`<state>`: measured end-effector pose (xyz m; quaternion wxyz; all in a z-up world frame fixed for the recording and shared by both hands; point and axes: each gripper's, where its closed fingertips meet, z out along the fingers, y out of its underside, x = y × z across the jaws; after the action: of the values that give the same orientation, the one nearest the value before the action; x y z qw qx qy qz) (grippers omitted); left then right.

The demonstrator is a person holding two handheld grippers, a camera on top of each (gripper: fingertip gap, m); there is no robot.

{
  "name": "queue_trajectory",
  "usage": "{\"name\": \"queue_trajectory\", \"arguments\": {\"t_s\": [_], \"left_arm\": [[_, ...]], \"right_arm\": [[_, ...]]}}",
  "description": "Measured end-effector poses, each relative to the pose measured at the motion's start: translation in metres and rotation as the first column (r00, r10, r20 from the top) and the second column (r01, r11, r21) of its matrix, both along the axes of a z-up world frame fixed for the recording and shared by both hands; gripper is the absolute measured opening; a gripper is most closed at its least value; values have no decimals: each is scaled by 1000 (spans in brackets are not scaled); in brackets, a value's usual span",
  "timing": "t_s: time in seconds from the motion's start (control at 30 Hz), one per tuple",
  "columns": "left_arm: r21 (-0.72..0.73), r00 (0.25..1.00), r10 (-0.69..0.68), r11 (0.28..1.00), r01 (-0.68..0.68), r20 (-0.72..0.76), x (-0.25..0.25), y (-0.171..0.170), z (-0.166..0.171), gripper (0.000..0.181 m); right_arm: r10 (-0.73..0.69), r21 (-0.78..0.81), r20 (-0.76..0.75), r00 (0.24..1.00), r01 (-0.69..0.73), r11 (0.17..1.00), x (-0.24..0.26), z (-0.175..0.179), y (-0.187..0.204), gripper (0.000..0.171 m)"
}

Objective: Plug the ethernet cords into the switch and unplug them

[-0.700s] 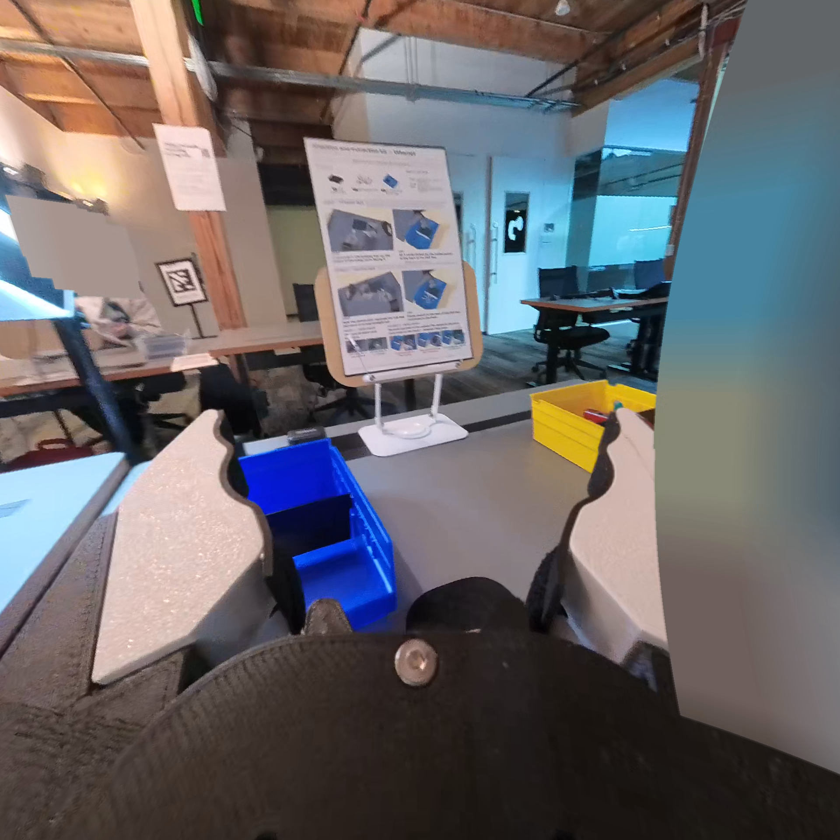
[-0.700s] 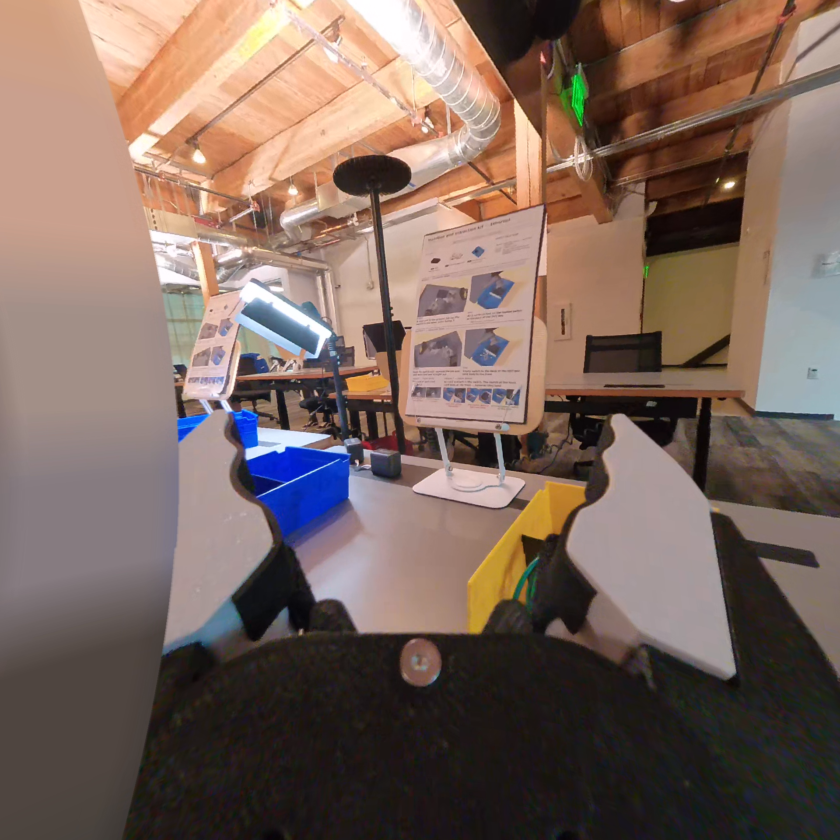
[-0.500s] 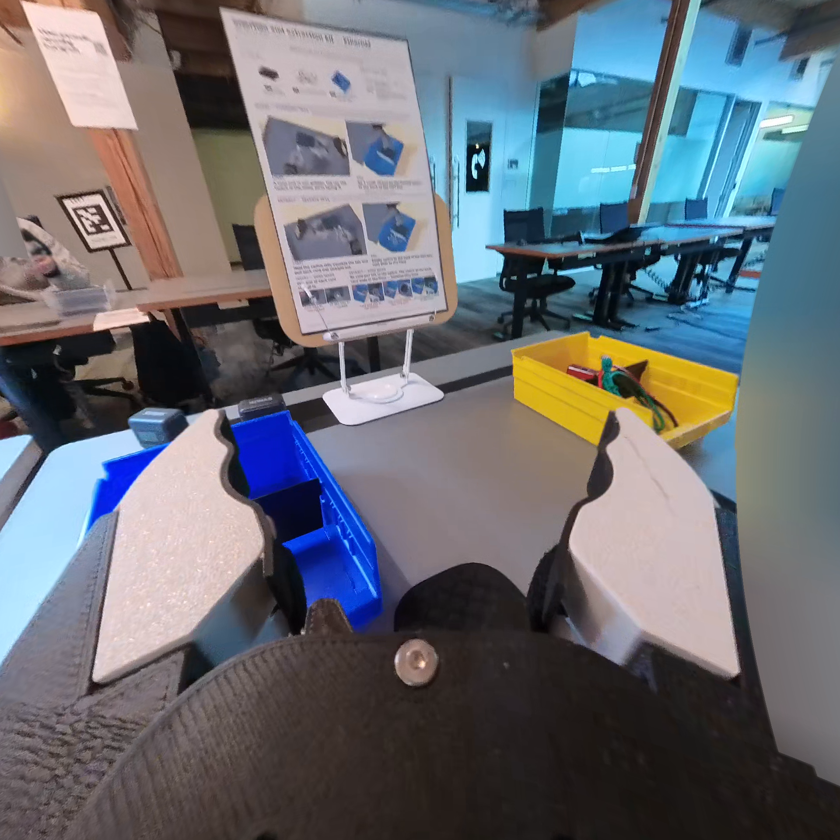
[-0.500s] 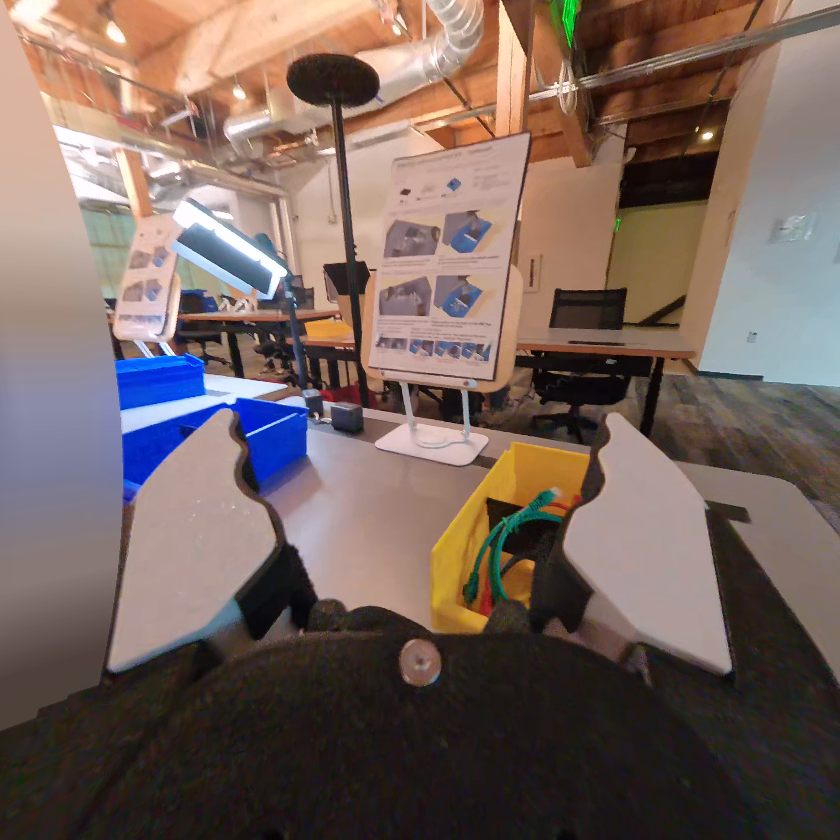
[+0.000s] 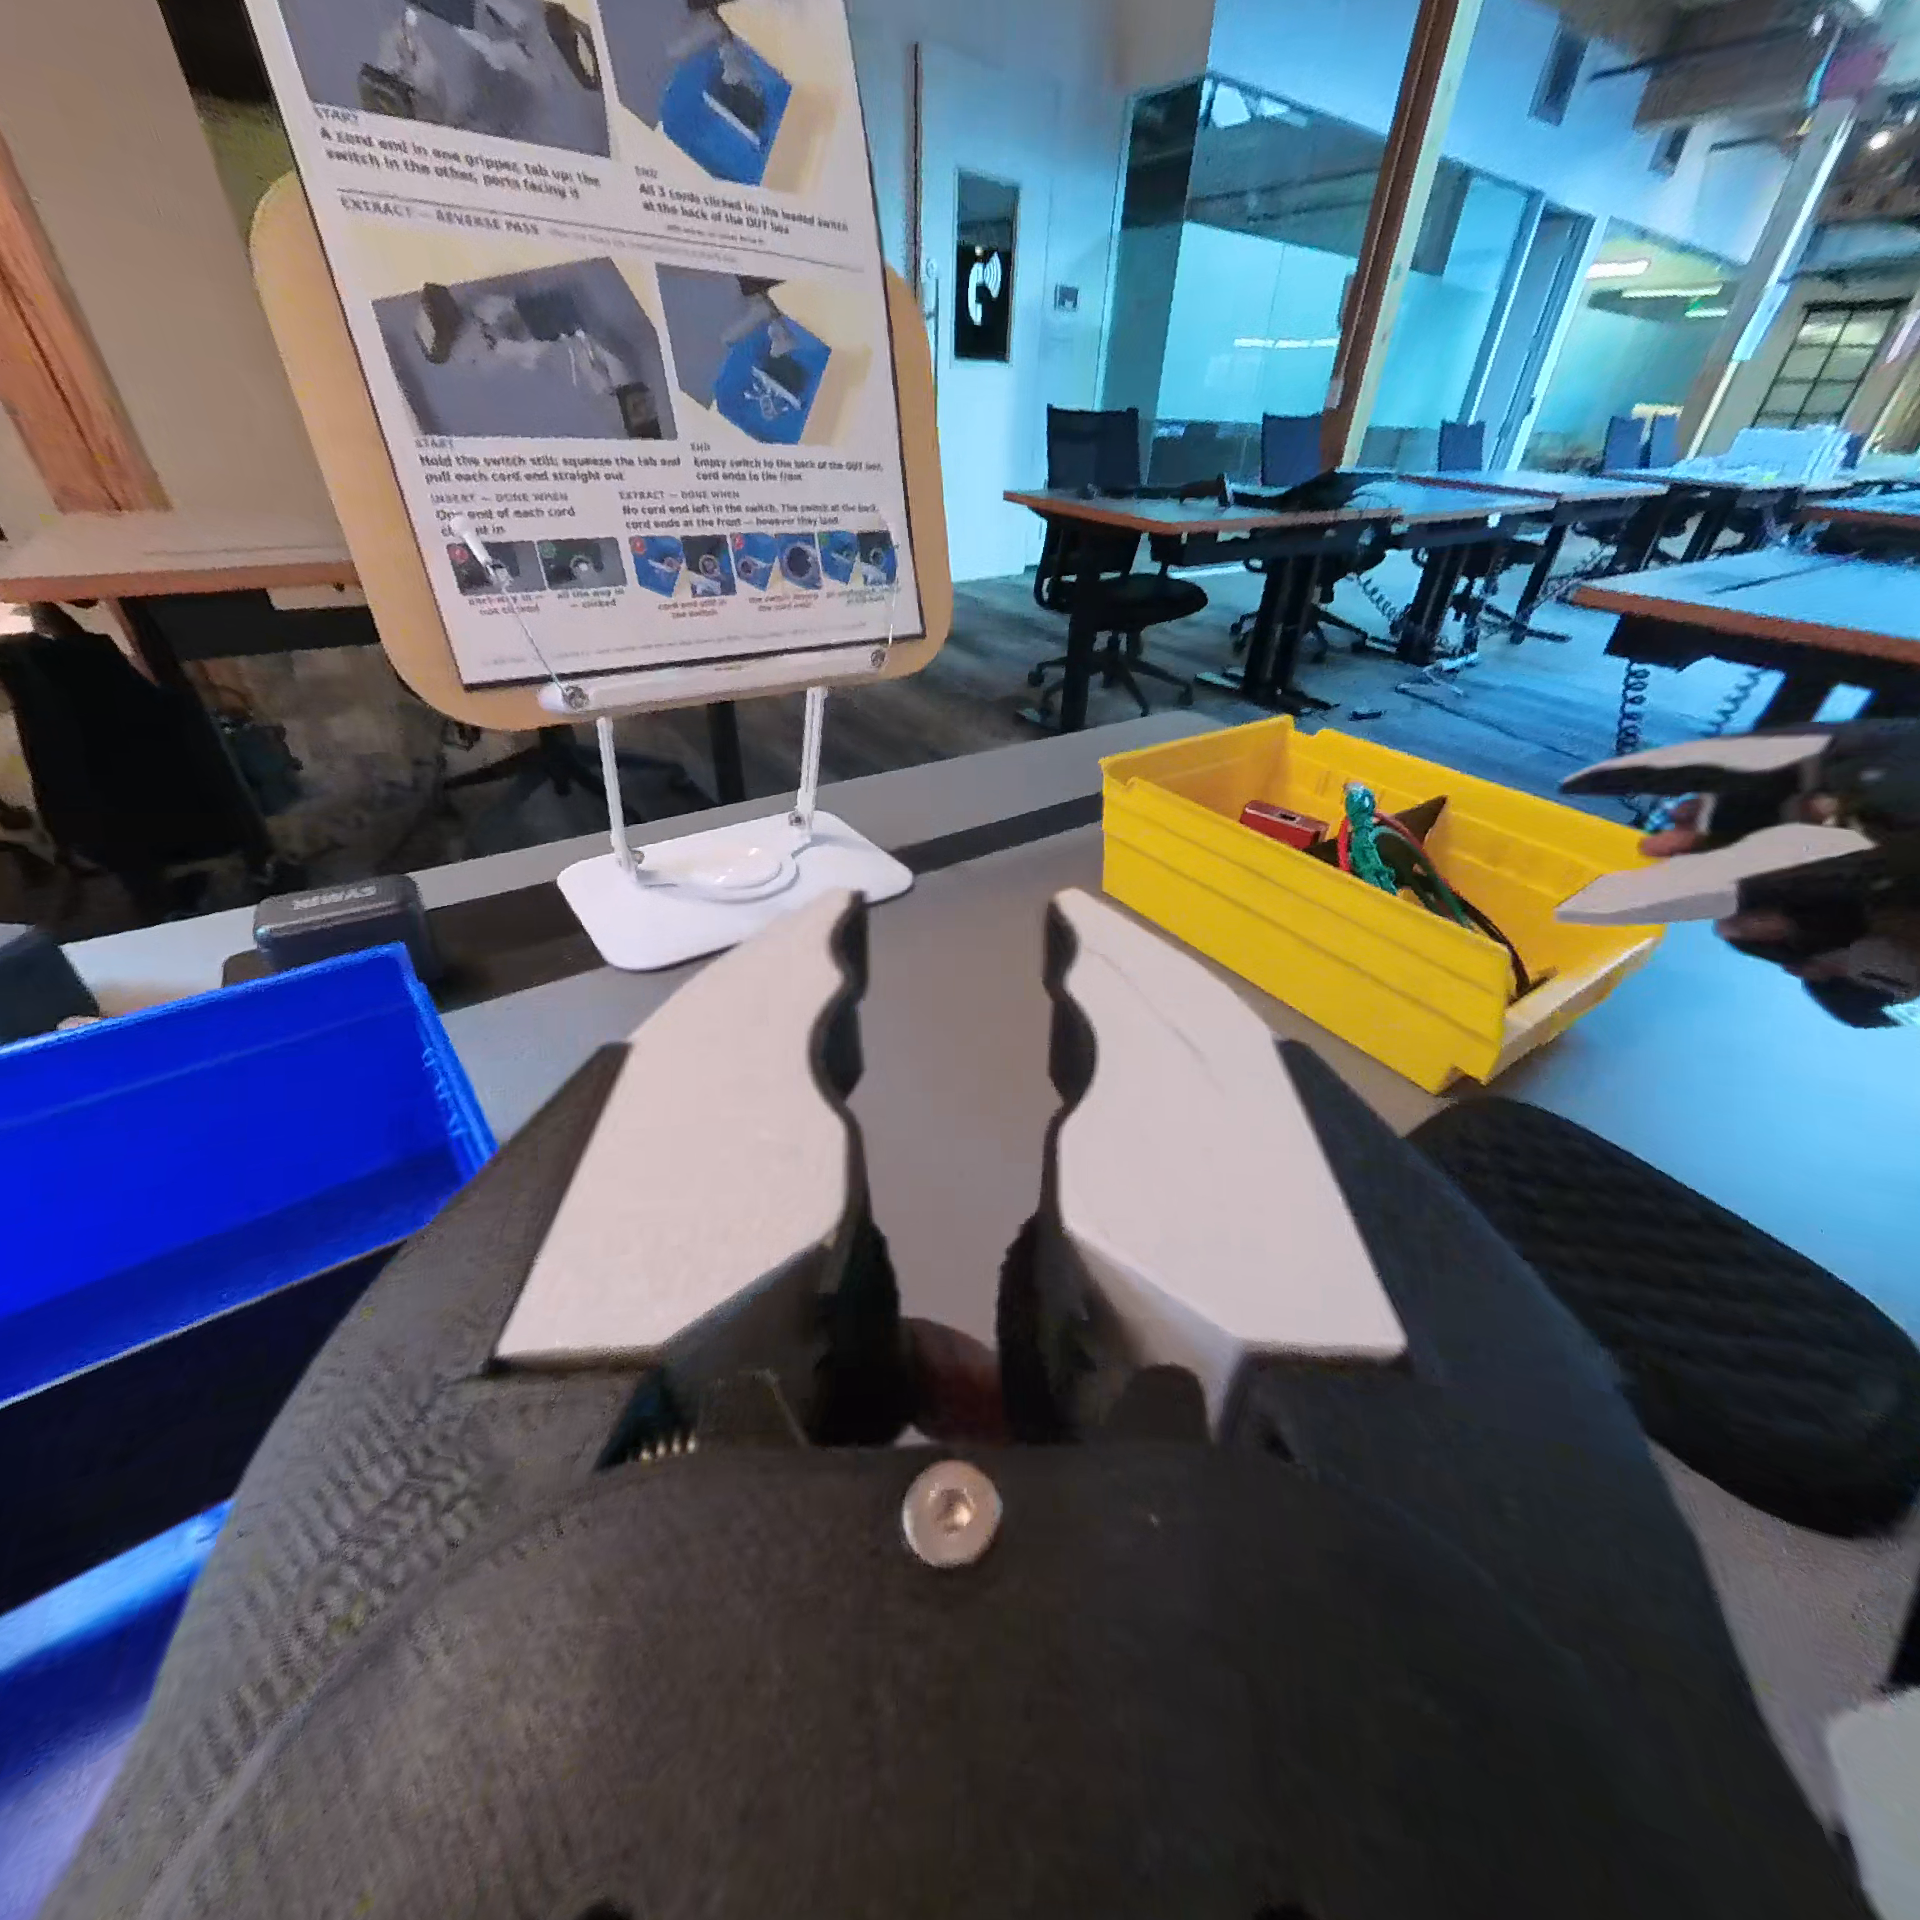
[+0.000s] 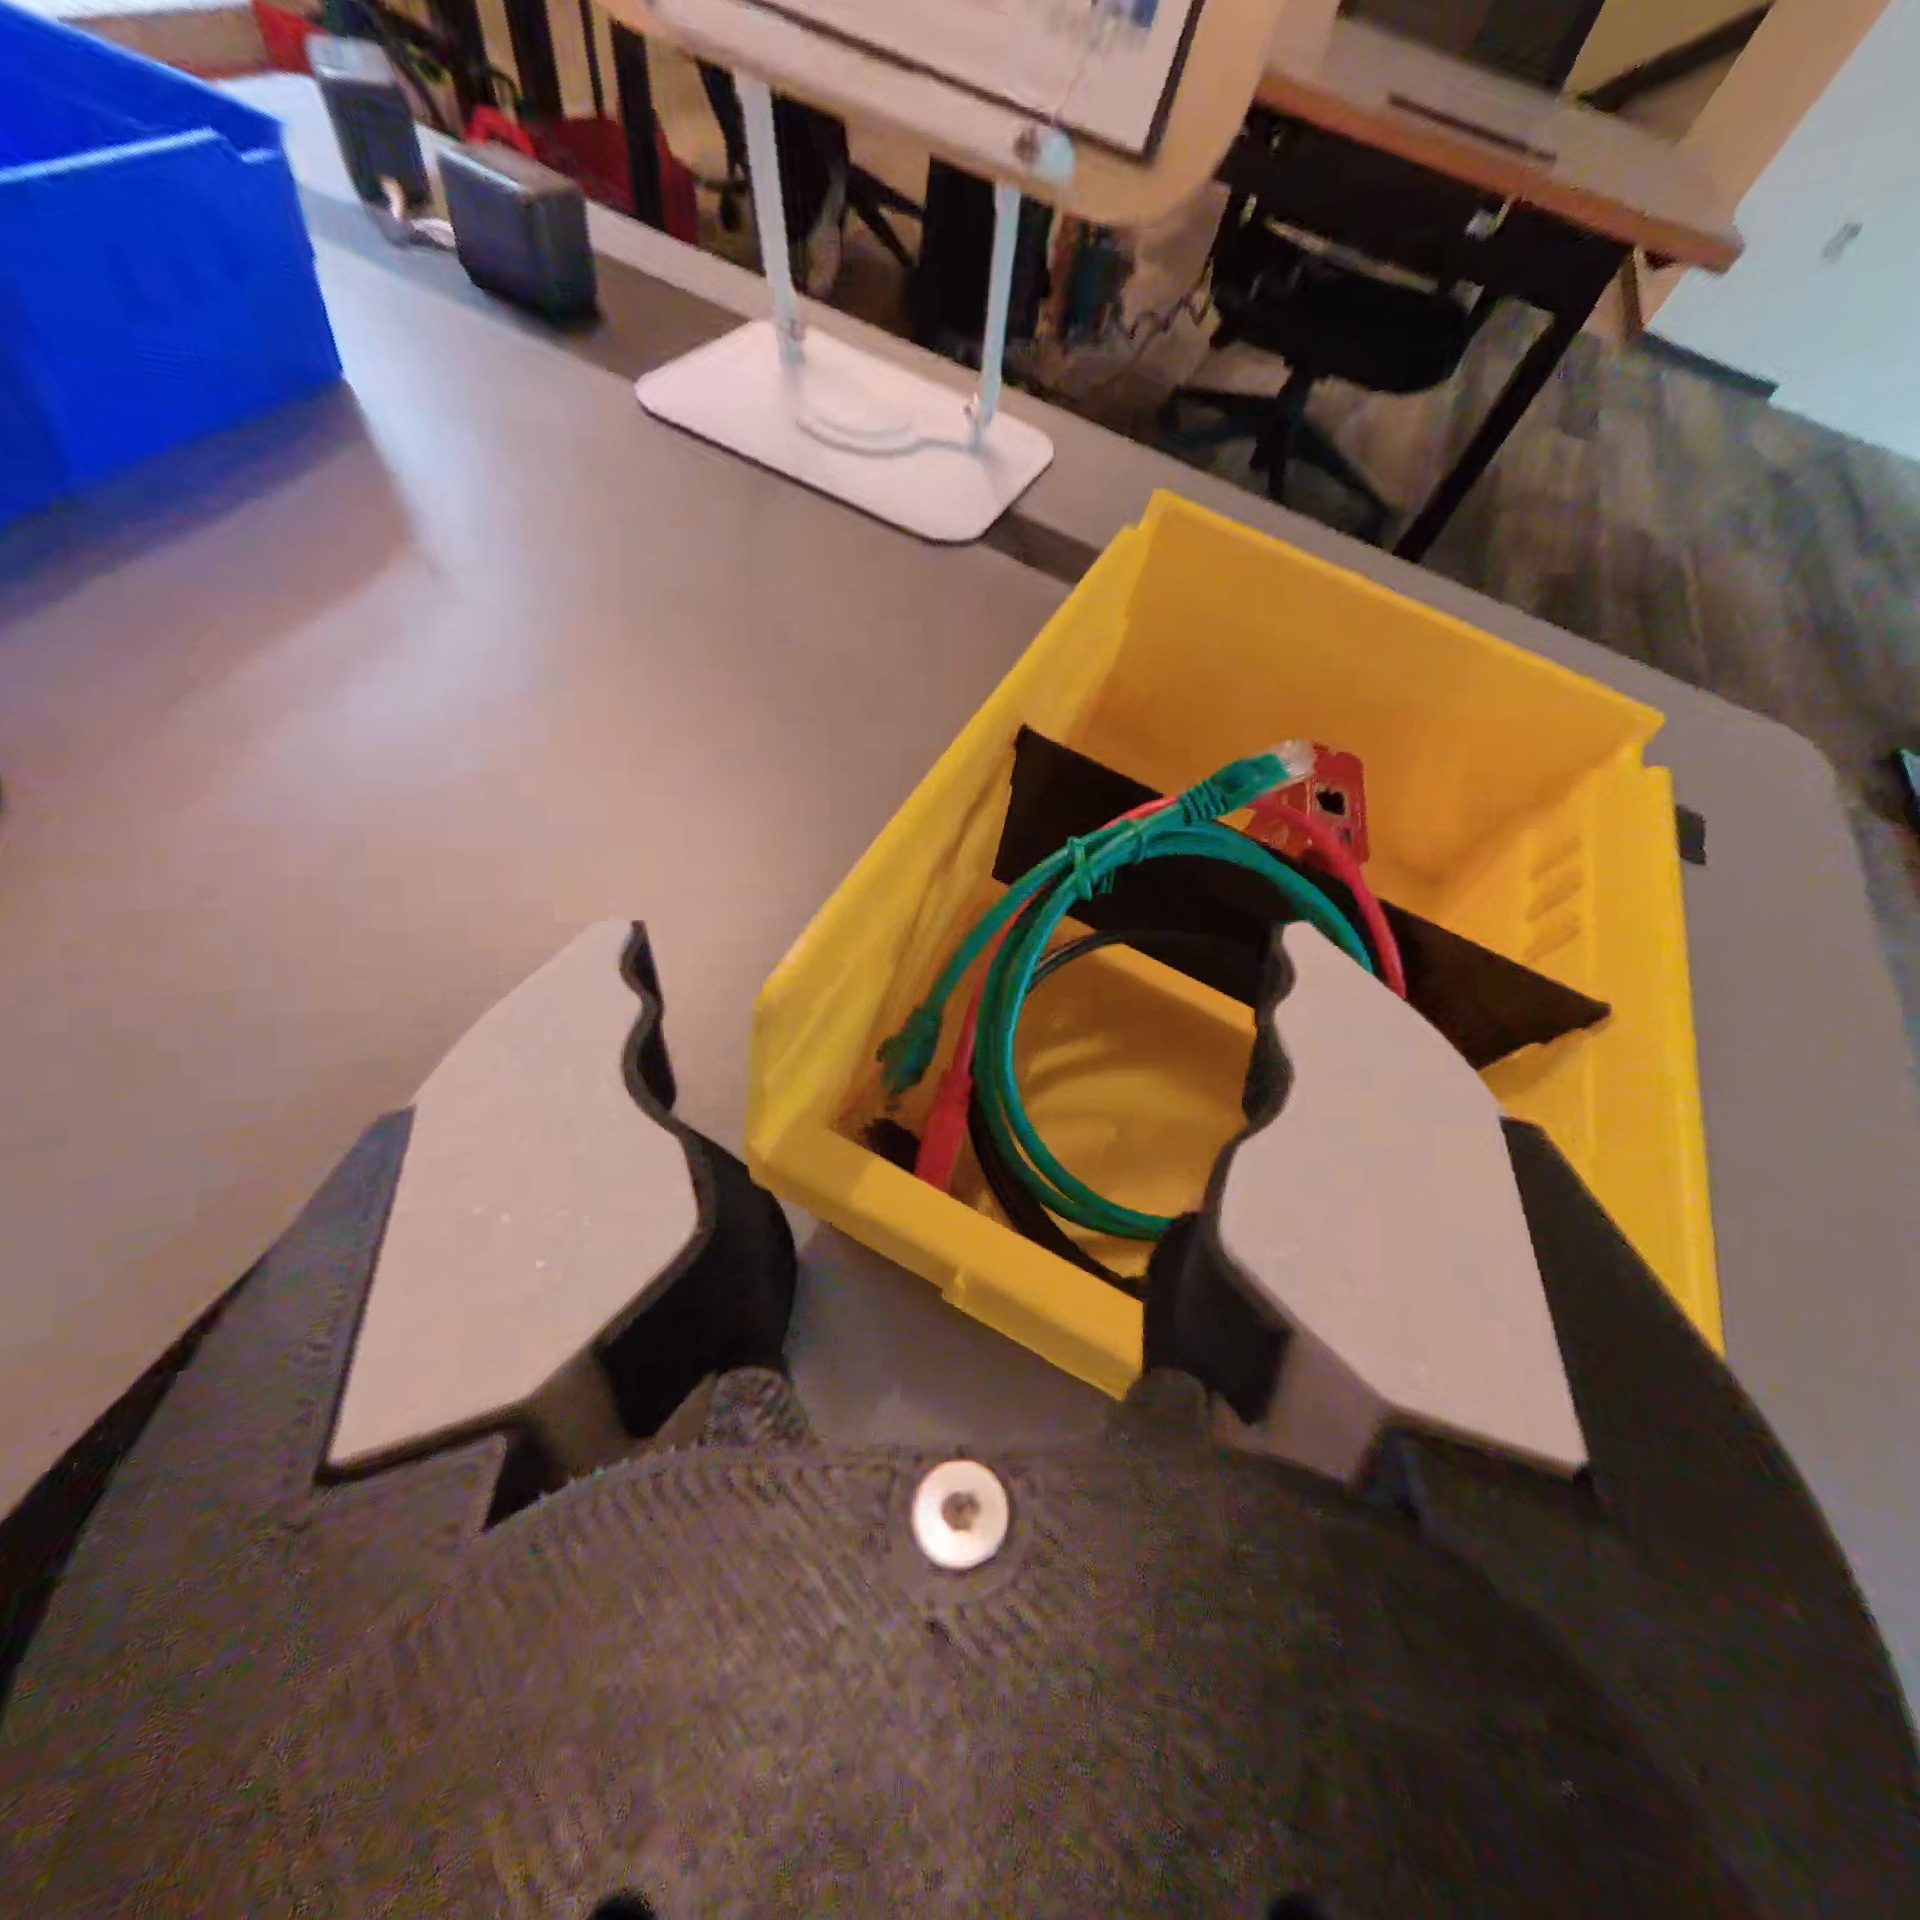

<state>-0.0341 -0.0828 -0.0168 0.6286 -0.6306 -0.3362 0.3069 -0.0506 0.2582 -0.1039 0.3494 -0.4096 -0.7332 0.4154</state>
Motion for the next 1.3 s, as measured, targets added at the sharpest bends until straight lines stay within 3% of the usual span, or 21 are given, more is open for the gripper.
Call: {"name": "queue_trajectory", "arguments": {"t_s": [0.07, 0.17, 0.23, 0.37, 0.4, 0.5, 0.6, 0.83, 1.07, 1.3], "left_arm": [[2, 998, 40, 999, -40, -53, -7, -3, 4, 3], [-19, 994, 86, 996, -87, -73, -18, -11, 4, 1], [-11, 993, 99, 995, -100, -64, -22, -16, 1, 10], [-16, 994, 111, 994, -111, -3, -25, -22, -13, 60], [-35, 990, 137, 990, -137, 12, -27, -27, -18, 73], [-70, 976, 204, 978, -198, 83, -32, -42, -42, 102], [-77, 961, 227, 973, -217, 160, -32, -50, -72, 104], [-274, 903, 368, 912, -305, 220, -40, -75, -133, 87], [-343, 891, 410, 880, -329, 197, -49, -76, -149, 25], [-323, 858, 486, 849, -418, 167, -53, -80, -146, 14]], "right_arm": [[1, -3, 34, 999, 0, 1000, -13, -8, 1, 102], [34, -27, 47, 998, -33, 999, -22, -10, -5, 80], [103, -44, 10, 995, -102, 994, -20, -4, -16, 1], [36, -99, -88, 995, -45, 994, -21, 10, -19, 1], [21, -102, -107, 994, -32, 994, -20, 11, -20, 8], [-11, -79, -42, 999, 8, 997, -15, -5, -22, 86], [-26, -2, 44, 999, 26, 1000, -10, -31, -27, 101], [-132, 126, 128, 983, 116, 985, -8, -63, -23, 73], [-147, 166, 137, 980, 124, 978, -8, -68, -29, 12], [-114, 235, 132, 985, 80, 969, -26, -68, -47, 14]]}}
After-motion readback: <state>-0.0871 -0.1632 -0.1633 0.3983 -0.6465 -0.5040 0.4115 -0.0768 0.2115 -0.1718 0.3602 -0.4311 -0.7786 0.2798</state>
